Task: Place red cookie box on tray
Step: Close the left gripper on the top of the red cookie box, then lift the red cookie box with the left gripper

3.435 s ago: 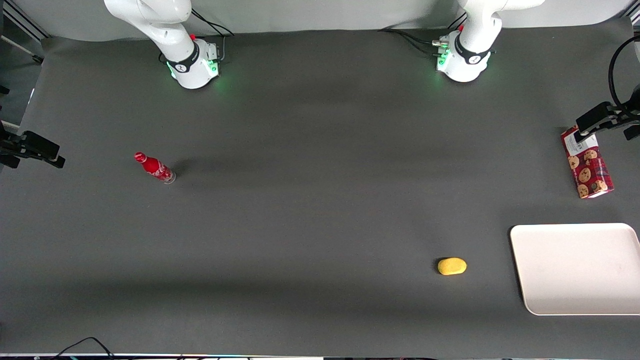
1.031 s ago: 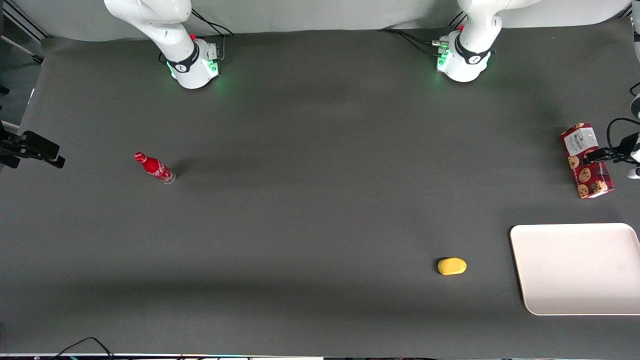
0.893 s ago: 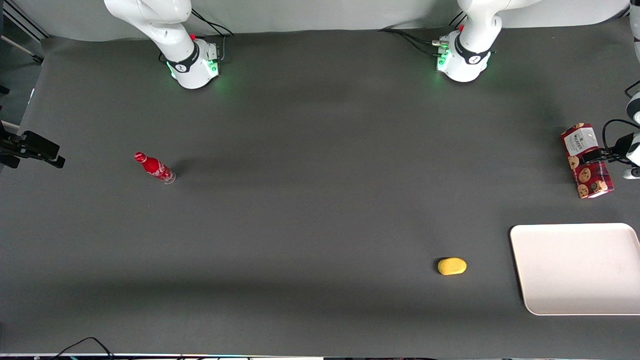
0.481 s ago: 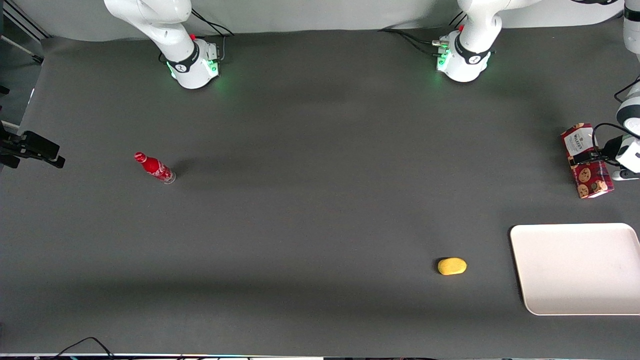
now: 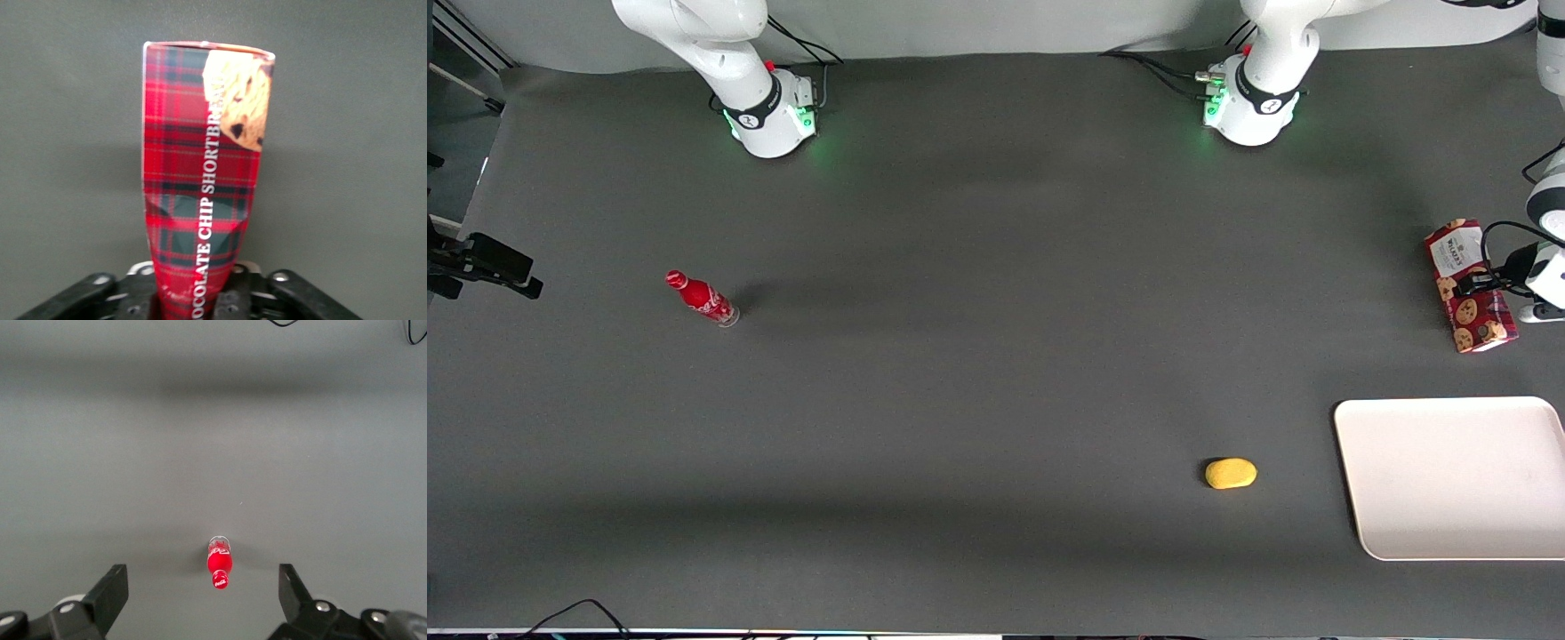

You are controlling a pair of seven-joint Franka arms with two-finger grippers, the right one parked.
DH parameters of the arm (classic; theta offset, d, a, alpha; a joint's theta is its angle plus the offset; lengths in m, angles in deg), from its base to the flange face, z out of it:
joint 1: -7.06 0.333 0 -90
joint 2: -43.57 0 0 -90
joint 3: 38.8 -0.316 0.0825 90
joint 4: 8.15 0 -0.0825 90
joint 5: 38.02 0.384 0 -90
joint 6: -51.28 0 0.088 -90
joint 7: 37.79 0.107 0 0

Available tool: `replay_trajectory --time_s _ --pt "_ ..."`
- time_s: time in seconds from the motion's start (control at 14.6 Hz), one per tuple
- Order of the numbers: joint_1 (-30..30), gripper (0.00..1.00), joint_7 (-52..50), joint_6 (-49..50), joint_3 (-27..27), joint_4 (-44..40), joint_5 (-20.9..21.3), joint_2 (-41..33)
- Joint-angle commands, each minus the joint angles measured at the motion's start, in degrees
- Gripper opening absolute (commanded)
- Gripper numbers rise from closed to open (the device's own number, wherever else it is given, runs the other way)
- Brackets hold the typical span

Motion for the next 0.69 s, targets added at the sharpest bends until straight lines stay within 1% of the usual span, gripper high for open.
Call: replay_trajectory --time_s 0.0,0.27,0.41,0.62 --pt "-0.37 0.00 0.85 2.29 -0.29 -1.07 -0.74 -0.72" --pt "-0.89 0.00 0.76 3.60 -0.29 -2.47 -0.21 -1.59" --pt "-1.07 0.00 -1.25 8.07 -0.11 -5.71 0.84 -3.34" --pt "-2.04 0.00 -9.59 16.94 0.59 -15.88 8.11 -4.50"
